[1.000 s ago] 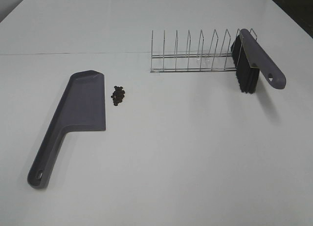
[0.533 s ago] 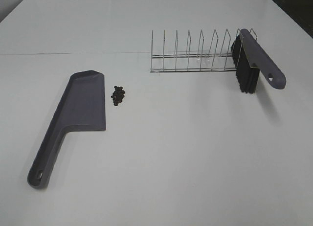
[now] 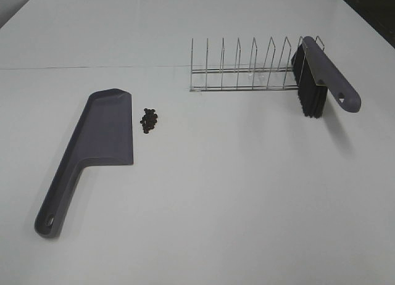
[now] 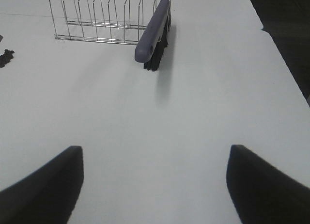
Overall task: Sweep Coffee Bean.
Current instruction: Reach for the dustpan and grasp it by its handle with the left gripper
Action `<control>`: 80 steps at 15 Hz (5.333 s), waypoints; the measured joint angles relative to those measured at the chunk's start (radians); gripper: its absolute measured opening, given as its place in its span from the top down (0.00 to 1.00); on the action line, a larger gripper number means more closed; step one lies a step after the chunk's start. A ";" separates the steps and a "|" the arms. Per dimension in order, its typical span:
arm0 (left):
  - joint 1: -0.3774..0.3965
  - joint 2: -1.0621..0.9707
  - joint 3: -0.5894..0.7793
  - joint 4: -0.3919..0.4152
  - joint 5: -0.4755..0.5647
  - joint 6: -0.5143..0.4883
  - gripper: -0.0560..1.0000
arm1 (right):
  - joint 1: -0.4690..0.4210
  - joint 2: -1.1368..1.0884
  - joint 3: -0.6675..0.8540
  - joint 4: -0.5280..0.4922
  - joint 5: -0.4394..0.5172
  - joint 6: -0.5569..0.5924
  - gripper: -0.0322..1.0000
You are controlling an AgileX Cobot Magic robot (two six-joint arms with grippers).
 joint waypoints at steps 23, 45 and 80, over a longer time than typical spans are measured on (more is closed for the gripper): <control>0.000 0.000 0.000 0.000 0.000 0.000 0.42 | 0.000 0.000 0.000 0.000 0.000 0.000 0.31; 0.000 0.000 0.000 0.000 0.000 0.000 0.42 | 0.000 0.000 0.000 0.000 0.000 0.000 0.31; -0.262 1.867 -0.605 -0.004 -0.300 -0.344 0.40 | 0.000 0.000 0.000 0.000 0.000 0.000 0.31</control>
